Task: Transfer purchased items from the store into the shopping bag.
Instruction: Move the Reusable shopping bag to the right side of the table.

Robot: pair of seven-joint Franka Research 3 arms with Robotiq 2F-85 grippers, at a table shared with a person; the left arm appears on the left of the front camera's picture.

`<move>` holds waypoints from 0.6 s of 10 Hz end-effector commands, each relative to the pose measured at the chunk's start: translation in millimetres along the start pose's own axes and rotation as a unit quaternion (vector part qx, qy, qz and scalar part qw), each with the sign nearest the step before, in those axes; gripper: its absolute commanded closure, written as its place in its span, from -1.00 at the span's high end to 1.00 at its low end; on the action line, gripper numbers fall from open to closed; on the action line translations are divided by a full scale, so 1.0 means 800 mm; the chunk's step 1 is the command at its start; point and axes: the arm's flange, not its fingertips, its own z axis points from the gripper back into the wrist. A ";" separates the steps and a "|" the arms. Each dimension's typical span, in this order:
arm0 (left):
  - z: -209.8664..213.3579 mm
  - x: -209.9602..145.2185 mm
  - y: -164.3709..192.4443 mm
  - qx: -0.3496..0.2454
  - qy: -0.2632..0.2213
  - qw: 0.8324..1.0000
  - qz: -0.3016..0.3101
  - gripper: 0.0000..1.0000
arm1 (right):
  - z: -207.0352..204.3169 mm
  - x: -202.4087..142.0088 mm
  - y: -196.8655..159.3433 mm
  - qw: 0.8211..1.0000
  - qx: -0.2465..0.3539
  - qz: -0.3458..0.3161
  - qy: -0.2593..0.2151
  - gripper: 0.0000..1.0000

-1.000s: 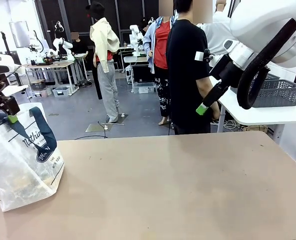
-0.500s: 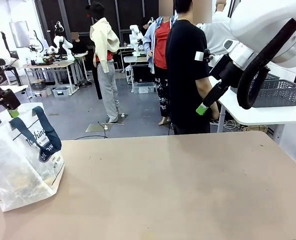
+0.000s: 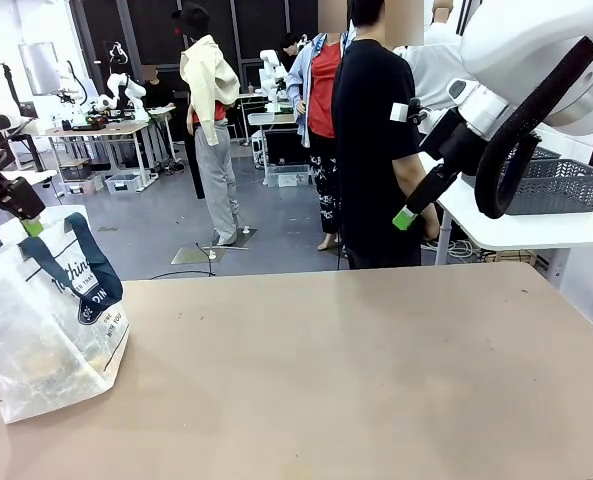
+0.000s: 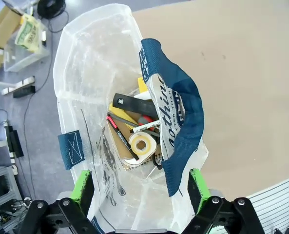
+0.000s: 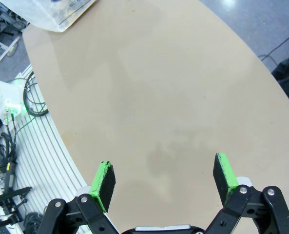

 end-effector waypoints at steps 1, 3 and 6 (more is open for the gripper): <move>0.000 0.000 0.001 0.005 0.000 1.000 -0.003 1.00 | -0.001 0.001 0.000 1.000 0.002 -0.009 0.001 1.00; 0.005 0.001 0.000 -0.071 -0.021 0.996 -0.040 1.00 | -0.001 0.001 0.000 1.000 0.002 -0.009 0.001 1.00; 0.014 0.001 0.011 -0.205 -0.111 0.963 -0.139 1.00 | -0.001 0.001 0.000 1.000 0.002 -0.009 0.001 1.00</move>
